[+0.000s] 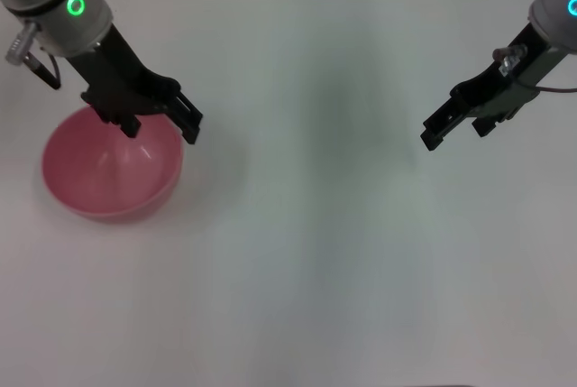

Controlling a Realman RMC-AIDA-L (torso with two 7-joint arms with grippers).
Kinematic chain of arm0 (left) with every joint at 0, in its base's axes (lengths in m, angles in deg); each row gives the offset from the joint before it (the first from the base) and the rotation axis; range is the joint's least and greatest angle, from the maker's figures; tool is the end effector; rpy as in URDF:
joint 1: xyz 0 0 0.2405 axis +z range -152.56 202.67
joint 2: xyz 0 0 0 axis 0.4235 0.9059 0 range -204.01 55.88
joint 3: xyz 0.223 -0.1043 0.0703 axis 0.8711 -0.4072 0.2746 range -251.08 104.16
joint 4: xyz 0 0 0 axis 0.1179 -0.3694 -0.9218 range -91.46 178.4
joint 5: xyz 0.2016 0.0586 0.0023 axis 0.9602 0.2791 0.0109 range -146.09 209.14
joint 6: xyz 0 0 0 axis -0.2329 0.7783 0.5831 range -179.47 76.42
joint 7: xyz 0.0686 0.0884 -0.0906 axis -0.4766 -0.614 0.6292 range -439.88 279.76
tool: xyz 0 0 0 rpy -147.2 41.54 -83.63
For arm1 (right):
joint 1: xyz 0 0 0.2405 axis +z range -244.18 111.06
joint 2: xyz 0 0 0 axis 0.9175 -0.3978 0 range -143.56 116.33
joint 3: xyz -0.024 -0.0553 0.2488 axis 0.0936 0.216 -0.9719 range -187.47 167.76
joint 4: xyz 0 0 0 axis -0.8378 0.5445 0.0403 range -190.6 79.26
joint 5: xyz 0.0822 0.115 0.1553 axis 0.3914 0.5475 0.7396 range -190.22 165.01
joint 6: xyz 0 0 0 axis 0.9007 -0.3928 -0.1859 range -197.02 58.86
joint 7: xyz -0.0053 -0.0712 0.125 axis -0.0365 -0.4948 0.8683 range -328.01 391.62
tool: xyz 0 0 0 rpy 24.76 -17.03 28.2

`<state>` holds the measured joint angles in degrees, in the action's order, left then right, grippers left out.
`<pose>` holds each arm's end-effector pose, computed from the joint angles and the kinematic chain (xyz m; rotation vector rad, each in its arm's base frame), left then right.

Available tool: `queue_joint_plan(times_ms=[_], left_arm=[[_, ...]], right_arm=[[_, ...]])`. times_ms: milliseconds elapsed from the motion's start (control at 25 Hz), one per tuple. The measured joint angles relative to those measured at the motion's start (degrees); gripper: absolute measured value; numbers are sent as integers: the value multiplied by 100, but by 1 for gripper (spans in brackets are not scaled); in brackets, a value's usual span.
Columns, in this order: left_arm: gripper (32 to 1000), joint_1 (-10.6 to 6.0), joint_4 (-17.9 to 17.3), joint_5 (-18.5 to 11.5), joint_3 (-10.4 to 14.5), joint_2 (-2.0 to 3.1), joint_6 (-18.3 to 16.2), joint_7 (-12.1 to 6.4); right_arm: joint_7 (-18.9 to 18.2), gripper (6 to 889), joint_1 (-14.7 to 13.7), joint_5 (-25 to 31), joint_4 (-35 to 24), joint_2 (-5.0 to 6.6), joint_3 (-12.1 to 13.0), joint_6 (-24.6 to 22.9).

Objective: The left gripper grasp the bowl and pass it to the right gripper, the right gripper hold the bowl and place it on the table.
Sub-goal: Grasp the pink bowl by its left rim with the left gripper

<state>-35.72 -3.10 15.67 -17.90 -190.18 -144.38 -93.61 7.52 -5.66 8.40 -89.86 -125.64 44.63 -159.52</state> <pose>-0.1599 0.4193 0.0196 -2.2030 -1.5625 0.5603 0.1897 0.4130 0.0158 -2.3539 1.5758 -0.6107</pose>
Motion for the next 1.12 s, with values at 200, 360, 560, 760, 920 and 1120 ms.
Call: queue_joint_plan(times_ms=[200, 360, 560, 760, 920, 1120], left_arm=[[878, 69, -9, 59, -10, 131, 129, -88], [877, 151, -10, 125, -14, 246, 252, -126], [877, 236, -10, 236, -20, 375, 390, -138], [877, 303, -10, 339, -19, 420, 479, -148], [877, 369, -9, 351, -19, 467, 527, -163], [876, 448, 0, 355, -19, 497, 588, -152]], right_arm=[[-15, 881, -8, 0, 0, 5, 0, 5], [-27, 881, -18, 0, 0, 6, 0, 15], [-69, 881, -28, 0, 0, 5, 0, 21], [-80, 882, -64, 0, 0, 1, -1, 34], [-82, 882, -82, 3, 0, 6, -9, 38], [-94, 882, -89, 8, 0, 6, -9, 44]])
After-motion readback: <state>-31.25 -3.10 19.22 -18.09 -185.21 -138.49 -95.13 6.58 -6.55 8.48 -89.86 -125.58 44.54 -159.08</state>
